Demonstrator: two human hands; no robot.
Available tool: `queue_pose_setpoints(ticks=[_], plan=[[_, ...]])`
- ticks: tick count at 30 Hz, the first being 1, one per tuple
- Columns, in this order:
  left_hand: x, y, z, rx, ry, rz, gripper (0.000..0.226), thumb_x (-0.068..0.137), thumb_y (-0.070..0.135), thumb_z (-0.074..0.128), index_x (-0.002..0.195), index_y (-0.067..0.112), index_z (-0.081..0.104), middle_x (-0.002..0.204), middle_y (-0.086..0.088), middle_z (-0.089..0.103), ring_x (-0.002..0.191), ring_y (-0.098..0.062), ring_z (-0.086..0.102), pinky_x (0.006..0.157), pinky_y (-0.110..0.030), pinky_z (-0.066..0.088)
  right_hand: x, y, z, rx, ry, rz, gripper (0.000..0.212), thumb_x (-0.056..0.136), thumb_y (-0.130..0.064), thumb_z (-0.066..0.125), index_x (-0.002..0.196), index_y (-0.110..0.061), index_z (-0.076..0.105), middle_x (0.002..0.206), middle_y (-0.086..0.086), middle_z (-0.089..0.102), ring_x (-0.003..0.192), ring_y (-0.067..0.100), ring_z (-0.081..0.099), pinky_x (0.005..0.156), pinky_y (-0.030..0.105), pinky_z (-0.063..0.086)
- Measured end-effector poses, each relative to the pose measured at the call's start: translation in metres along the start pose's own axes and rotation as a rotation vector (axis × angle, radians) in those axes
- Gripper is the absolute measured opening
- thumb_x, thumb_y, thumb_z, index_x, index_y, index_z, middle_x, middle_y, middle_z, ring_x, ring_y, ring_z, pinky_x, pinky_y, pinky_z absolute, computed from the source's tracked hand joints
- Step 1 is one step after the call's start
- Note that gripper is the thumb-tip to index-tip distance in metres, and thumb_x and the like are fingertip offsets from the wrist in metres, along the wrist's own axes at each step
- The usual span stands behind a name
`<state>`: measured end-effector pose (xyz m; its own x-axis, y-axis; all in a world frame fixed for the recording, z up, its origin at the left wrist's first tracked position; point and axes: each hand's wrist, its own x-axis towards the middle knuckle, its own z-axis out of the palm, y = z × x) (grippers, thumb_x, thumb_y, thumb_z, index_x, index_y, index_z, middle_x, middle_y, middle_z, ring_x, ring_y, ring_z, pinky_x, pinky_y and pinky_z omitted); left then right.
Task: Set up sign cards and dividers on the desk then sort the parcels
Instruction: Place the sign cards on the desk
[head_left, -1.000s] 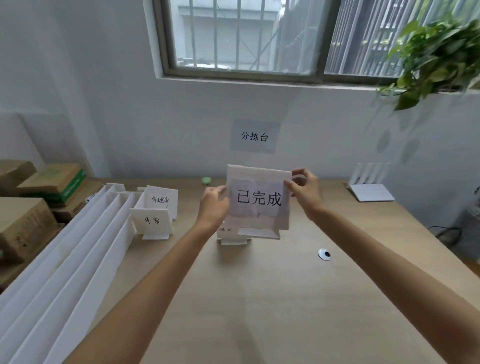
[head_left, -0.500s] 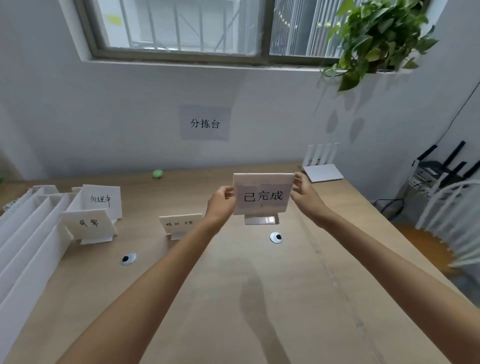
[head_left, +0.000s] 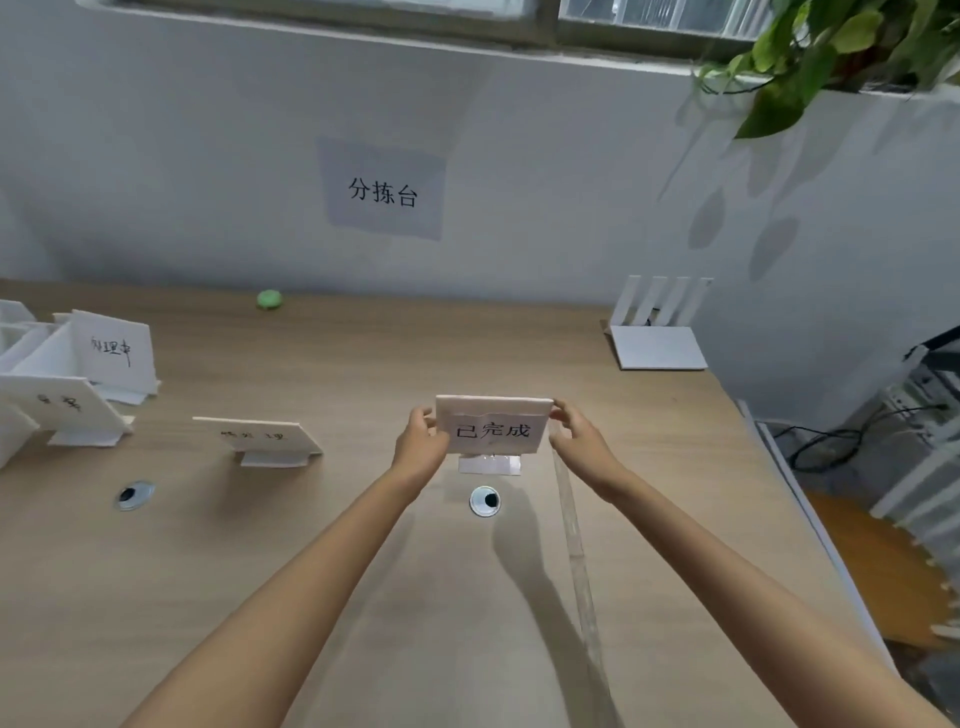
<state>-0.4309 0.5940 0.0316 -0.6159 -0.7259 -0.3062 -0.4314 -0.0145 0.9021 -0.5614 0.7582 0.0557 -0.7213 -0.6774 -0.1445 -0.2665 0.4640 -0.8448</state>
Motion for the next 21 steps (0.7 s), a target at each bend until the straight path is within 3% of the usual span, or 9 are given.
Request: queue_pose_setpoints(ticks=[4, 7, 10, 15, 18, 21], plan=[[0.029, -0.017, 0.025, 0.005, -0.055, -0.069, 0.049, 0.088, 0.013, 0.049, 0.134, 0.018, 0.033, 0.141, 0.002, 0.042, 0.116, -0.02, 0.046, 0.092, -0.028, 0.036, 0.033, 0.034, 0.008, 0.009, -0.067, 0.051, 0.055, 0.089, 0.001, 0.039, 0.139, -0.02, 0.033, 0.147, 0.006, 0.035, 0.132, 0.014, 0.038, 0.095, 0.021, 0.029], [0.049, -0.031, 0.039, 0.024, -0.076, -0.087, 0.048, 0.088, 0.01, 0.047, 0.133, 0.017, 0.033, 0.142, 0.001, 0.042, 0.119, -0.021, 0.046, 0.092, -0.028, 0.036, 0.053, 0.052, 0.012, 0.025, -0.078, 0.092, 0.054, 0.09, 0.003, 0.037, 0.14, -0.017, 0.031, 0.139, 0.002, 0.043, 0.132, 0.016, 0.037, 0.093, 0.021, 0.029], [0.063, -0.042, 0.049, 0.022, -0.111, -0.114, 0.051, 0.088, 0.008, 0.046, 0.136, 0.017, 0.032, 0.144, 0.002, 0.039, 0.114, -0.014, 0.041, 0.091, -0.027, 0.033, 0.067, 0.066, 0.015, 0.029, -0.086, 0.114, 0.049, 0.09, 0.003, 0.037, 0.136, -0.016, 0.036, 0.135, 0.002, 0.046, 0.122, 0.016, 0.042, 0.092, 0.021, 0.03], [0.071, -0.057, 0.059, 0.002, -0.209, -0.151, 0.058, 0.088, 0.008, 0.049, 0.14, 0.019, 0.026, 0.144, 0.0, 0.037, 0.11, -0.011, 0.037, 0.089, -0.026, 0.031, 0.075, 0.079, 0.022, 0.021, -0.125, 0.184, 0.05, 0.091, 0.002, 0.035, 0.137, -0.016, 0.033, 0.134, 0.003, 0.045, 0.104, 0.028, 0.057, 0.08, 0.024, 0.037], [0.073, -0.061, 0.06, 0.027, -0.209, -0.154, 0.064, 0.089, 0.006, 0.046, 0.146, 0.017, 0.017, 0.151, -0.001, 0.028, 0.128, -0.018, 0.035, 0.097, -0.028, 0.031, 0.077, 0.083, 0.023, 0.018, -0.144, 0.183, 0.056, 0.091, -0.001, 0.039, 0.141, -0.024, 0.027, 0.139, 0.007, 0.044, 0.109, 0.031, 0.057, 0.086, 0.032, 0.042], [0.073, -0.062, 0.054, 0.064, -0.168, -0.168, 0.069, 0.09, 0.006, 0.045, 0.149, 0.015, 0.01, 0.157, -0.003, 0.015, 0.141, -0.022, 0.023, 0.108, -0.032, 0.026, 0.08, 0.084, 0.02, -0.021, -0.096, 0.208, 0.063, 0.091, -0.005, 0.042, 0.147, -0.021, 0.02, 0.14, 0.008, 0.04, 0.113, 0.031, 0.054, 0.088, 0.034, 0.041]])
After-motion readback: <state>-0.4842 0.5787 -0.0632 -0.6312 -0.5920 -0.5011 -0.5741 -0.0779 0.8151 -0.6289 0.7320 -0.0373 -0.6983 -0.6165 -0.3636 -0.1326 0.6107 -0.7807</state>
